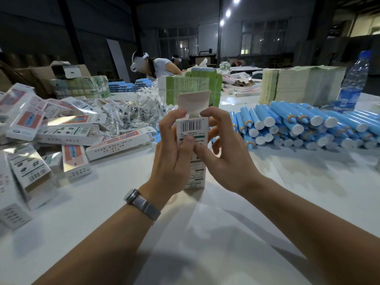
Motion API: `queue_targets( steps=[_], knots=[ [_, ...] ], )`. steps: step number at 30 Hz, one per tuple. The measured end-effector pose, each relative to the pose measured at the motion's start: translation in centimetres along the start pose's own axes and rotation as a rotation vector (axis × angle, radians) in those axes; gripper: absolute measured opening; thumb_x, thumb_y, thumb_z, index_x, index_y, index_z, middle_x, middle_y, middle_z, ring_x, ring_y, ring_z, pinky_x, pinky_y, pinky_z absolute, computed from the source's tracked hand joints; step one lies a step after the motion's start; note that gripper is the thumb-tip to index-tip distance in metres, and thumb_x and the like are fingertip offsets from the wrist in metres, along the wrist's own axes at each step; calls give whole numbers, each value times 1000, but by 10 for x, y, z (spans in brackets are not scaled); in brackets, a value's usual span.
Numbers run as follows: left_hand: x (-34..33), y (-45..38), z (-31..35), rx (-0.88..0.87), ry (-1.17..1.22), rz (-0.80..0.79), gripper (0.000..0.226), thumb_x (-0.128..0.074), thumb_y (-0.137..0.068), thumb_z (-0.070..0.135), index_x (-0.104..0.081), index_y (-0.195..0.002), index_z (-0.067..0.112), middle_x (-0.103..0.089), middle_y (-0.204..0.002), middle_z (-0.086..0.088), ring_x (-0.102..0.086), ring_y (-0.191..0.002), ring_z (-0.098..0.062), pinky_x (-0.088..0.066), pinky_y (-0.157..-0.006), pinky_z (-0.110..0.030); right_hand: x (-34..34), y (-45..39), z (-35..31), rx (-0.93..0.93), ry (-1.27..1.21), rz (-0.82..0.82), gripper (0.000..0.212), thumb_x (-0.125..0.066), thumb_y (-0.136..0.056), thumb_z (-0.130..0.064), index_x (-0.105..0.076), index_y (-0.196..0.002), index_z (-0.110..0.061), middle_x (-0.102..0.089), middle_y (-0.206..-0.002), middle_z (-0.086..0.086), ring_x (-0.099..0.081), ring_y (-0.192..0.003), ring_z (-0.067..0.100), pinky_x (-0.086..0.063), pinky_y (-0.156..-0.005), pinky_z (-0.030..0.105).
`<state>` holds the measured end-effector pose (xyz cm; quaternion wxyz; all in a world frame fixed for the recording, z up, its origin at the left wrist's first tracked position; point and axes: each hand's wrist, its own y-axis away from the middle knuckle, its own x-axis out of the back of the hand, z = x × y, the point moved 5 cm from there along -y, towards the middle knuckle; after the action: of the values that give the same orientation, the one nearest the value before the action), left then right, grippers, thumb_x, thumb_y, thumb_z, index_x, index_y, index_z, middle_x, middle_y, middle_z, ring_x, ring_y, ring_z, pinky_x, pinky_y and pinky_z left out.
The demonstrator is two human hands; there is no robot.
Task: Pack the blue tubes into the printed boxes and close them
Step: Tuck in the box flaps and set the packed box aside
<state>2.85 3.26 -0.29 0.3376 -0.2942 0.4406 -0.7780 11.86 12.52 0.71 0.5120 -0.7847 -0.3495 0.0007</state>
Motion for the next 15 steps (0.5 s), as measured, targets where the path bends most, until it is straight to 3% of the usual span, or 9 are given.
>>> queue_targets(
  steps=[2,5,8,12,15],
  knots=[
    [-1,0,2,-20,-7,-6,33,-39,-103,23,-32,-131,37,-63,-116,5,-69,-91,-28,-58,-69,-56,1,-1,-4,24,2,15,43,-62,-90,-24,-35,-123,-32,-62,-107,-7,-57,-87,15,-42,-70,20],
    [-3,0,2,-52,-19,-11,33,-38,-103,17,-30,-134,29,-56,-116,31,-67,-91,-14,-60,-69,-47,2,-1,-9,79,40,49,43,-63,-91,-18,-41,-128,-18,-58,-122,3,-56,-106,19,-48,-82,32],
    [-3,0,1,-97,-21,-9,32,-37,-103,13,-29,-134,17,-51,-119,36,-62,-91,-1,-58,-70,-33,5,3,-12,127,70,109,44,-65,-88,-11,-48,-128,-4,-45,-134,-2,-50,-122,25,-48,-93,43],
    [-3,1,1,-99,-9,5,30,-38,-104,17,-31,-134,20,-53,-118,35,-63,-89,-6,-59,-67,-41,7,6,-16,93,-26,193,33,-63,-89,-15,-56,-121,-8,-47,-134,-6,-52,-124,24,-47,-95,45],
    [-3,1,2,-77,6,20,32,-39,-104,19,-31,-134,29,-56,-117,29,-65,-88,-21,-58,-69,-49,11,1,-22,102,-78,233,21,-63,-91,-11,-57,-110,-17,-56,-117,-9,-59,-107,21,-50,-84,38]
  ],
)
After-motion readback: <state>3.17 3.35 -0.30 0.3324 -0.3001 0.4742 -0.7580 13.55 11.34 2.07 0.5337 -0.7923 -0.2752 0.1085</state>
